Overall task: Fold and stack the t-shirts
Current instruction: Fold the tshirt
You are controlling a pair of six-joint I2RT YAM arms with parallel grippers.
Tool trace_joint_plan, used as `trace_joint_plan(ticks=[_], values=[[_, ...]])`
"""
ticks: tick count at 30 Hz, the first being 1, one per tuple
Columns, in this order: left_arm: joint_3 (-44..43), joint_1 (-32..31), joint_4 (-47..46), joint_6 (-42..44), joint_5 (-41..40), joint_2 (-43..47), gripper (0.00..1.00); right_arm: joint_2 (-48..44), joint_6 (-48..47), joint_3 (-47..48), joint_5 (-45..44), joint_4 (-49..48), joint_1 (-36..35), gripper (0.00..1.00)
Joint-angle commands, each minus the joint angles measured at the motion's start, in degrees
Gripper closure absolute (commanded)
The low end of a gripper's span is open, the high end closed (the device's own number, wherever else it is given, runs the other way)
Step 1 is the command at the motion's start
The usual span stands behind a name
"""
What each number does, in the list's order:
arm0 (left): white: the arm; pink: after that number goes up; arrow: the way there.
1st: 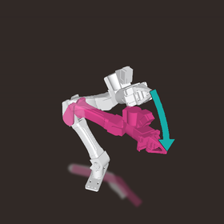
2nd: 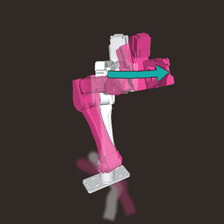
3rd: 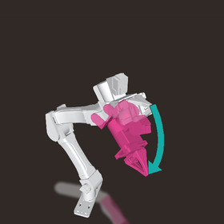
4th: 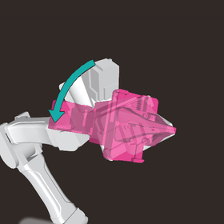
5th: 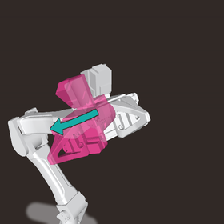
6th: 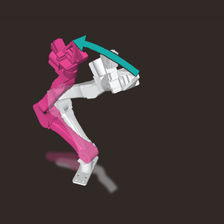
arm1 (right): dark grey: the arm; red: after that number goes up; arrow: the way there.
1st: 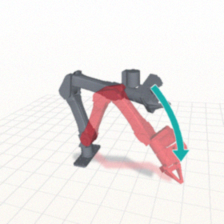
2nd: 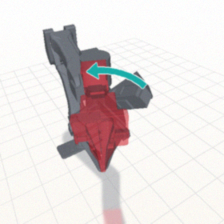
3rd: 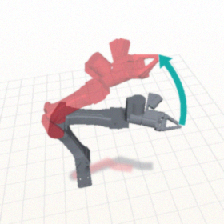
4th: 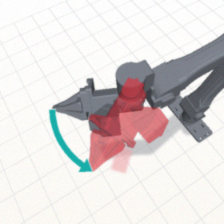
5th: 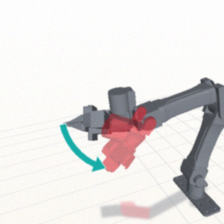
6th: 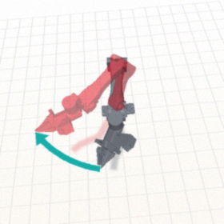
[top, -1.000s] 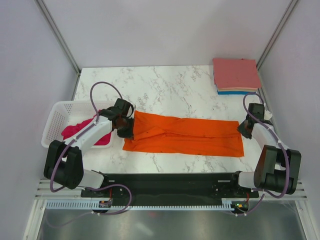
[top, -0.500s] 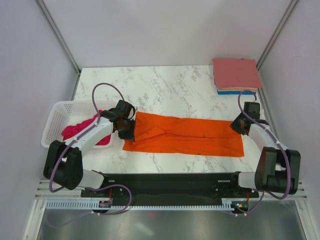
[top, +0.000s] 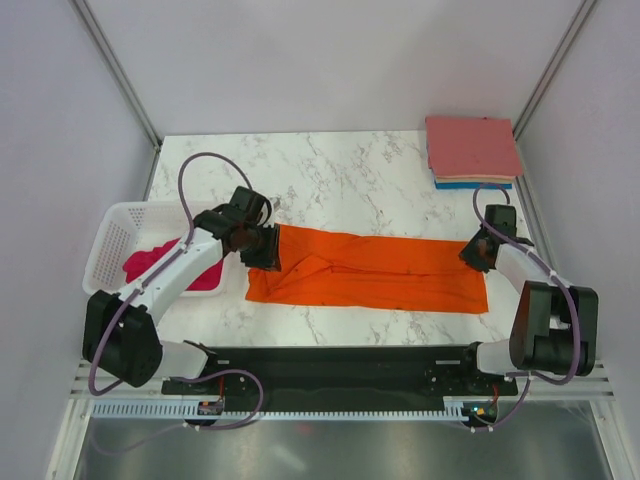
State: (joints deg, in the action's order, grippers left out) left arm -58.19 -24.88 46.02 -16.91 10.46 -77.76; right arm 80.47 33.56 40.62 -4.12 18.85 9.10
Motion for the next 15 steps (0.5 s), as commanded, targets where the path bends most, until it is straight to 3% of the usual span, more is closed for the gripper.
trace_joint_plan(ticks=[1, 7, 15], values=[[-6.0, 0.7, 0.9, -0.5, -4.6, 0.9, 0.63, -4.1, -0.4, 2.7, 6.5, -1.0, -2.7, 0.71], [-13.7, 3.9, -2.5, 1.8, -0.3, -8.8, 0.65, -1.7, 5.4, 0.7, 10.0, -7.1, -12.0, 0.72], [-25.5, 6.1, -2.3, 2.9, -5.2, -23.0, 0.66, 7.7, 4.1, 0.6, 0.3, -6.8, -10.7, 0.75]])
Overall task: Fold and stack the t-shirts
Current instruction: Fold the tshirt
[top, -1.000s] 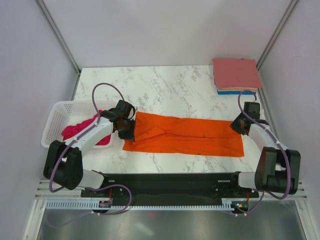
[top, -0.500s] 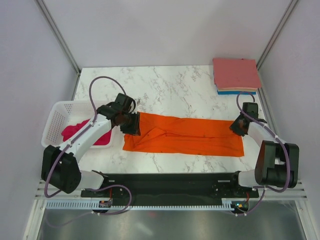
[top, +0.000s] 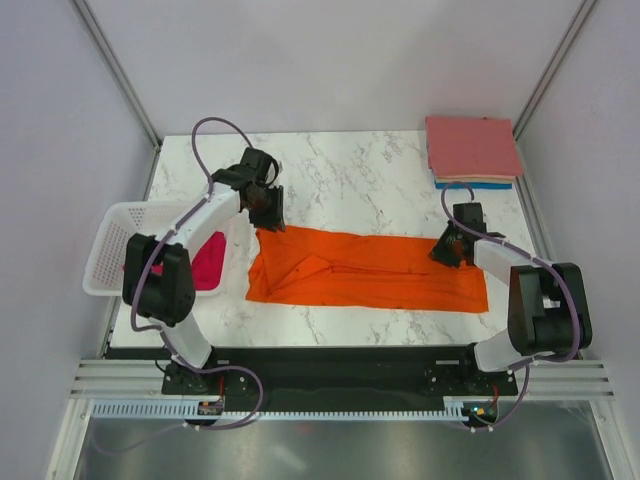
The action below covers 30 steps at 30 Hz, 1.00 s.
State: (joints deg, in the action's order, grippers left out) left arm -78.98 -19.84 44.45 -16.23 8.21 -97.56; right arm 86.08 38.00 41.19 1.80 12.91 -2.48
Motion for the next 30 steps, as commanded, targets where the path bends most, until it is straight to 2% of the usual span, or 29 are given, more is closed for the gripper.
trace_joint_plan(ticks=[1, 10, 15, 18, 23, 24, 26, 27, 30], values=[[-6.3, 1.1, -0.6, 2.1, -5.0, -4.5, 0.67, 2.3, -0.6, -0.1, -6.5, -1.0, 1.9, 0.75], [-13.1, 1.3, -0.9, 1.2, -2.3, -15.6, 0.72, 4.3, -2.8, -0.3, -11.1, 0.4, 8.5, 0.76], [-13.2, 1.4, -1.1, 1.7, -4.2, -20.1, 0.74, -0.1, -5.0, 4.7, -9.4, 5.3, 8.7, 0.73], [-13.2, 1.4, -0.8, 1.7, -5.8, -21.3, 0.75, -4.0, -2.6, 8.5, -7.9, 8.4, 7.1, 0.7], [-14.9, 1.4, -0.3, 1.6, -4.7, -18.5, 0.74, -5.2, 7.6, 11.8, -7.2, 9.2, -5.9, 0.6], [-15.6, 1.4, -0.1, 1.6, -5.1, -17.8, 0.75, -4.9, 11.9, 12.0, -7.9, 8.7, -11.2, 0.57], [-16.1, 1.5, 0.1, 1.8, -5.6, -16.0, 0.74, -3.1, 15.8, 12.4, -9.7, 7.4, -16.4, 0.55], [-16.6, 1.5, 0.2, 1.9, -5.9, -15.6, 0.73, -2.3, 18.0, 13.2, -11.5, 7.0, -21.6, 0.55], [-17.0, 1.7, 0.1, 1.8, -4.8, -15.6, 0.73, 2.2, 26.0, 15.7, -14.0, 5.6, -28.7, 0.55]])
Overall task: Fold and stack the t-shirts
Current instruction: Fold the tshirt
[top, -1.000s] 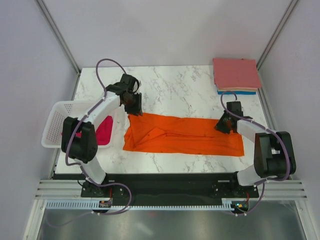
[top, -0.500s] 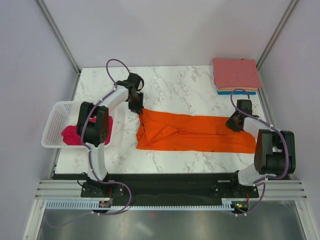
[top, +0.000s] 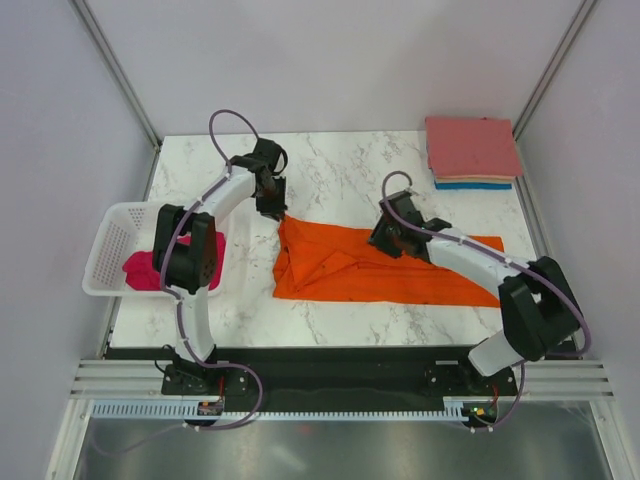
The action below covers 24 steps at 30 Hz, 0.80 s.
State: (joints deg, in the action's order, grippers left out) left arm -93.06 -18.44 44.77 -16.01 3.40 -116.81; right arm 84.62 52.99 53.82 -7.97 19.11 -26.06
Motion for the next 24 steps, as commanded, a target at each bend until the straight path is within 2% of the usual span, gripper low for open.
trace_joint_plan(ticks=[1, 3, 9, 13, 24], values=[[-3.0, 0.5, -0.1, 1.5, 0.4, 3.4, 0.75, 6.5, 14.7, 3.8, -4.6, -0.7, -9.1, 0.55], [-2.6, 0.9, -0.1, 1.2, 1.3, 2.4, 0.79, 9.5, 17.5, 6.8, -5.1, -0.8, -14.2, 0.54], [-2.4, 1.6, -0.5, 0.5, 3.5, -0.2, 0.93, 18.9, 23.6, 13.8, -5.3, -0.8, -21.8, 0.53], [-3.0, 2.4, -0.8, 0.4, 4.1, -2.4, 0.97, 21.5, 24.5, 15.8, -4.9, -0.8, -23.0, 0.53], [-4.3, 2.5, -2.1, 0.0, 4.9, -6.6, 0.98, 24.6, 26.3, 17.1, -4.1, -1.6, -24.6, 0.54]])
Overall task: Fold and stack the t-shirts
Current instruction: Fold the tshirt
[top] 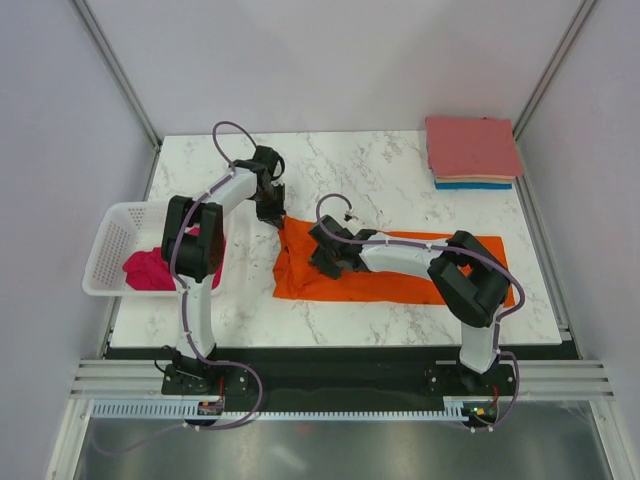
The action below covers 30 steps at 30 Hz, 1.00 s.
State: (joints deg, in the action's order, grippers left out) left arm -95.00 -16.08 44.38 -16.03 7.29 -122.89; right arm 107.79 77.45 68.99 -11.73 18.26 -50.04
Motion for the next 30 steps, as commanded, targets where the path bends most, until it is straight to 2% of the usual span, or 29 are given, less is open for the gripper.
trace_joint_plan(ticks=[1, 5, 6, 8, 9, 10, 30], values=[[-2.4, 0.2, -1.7, 0.0, 1.0, -0.6, 0.98, 1.9, 2.0, 2.0, -0.1, -1.0, -0.6, 0.53], [-1.9, 0.2, -1.8, 0.1, 0.4, -1.2, 0.98, 1.5, 1.8, 1.1, -0.5, -0.9, -0.8, 0.6], [-1.8, 0.2, -1.8, 0.3, -0.1, -1.3, 0.98, 1.0, 1.8, 0.5, -0.8, -0.9, -0.8, 0.73], [-1.6, 0.2, -1.8, 0.4, -0.5, -1.3, 0.98, -1.0, 1.6, -1.0, -2.1, -0.9, -0.8, 0.87], [-1.6, 0.2, -1.8, 0.3, -1.0, -1.3, 0.98, -1.9, 0.9, -1.6, -2.5, -0.9, -0.8, 0.98], [-1.5, 0.2, -1.8, 0.3, -1.4, -1.3, 0.98, -3.6, 0.5, -2.1, -3.1, -0.5, -0.8, 1.0], [-1.7, 0.3, -1.7, 0.6, -3.9, -2.0, 0.98, -15.2, -2.7, -14.3, -8.6, -0.3, -3.5, 1.0]])
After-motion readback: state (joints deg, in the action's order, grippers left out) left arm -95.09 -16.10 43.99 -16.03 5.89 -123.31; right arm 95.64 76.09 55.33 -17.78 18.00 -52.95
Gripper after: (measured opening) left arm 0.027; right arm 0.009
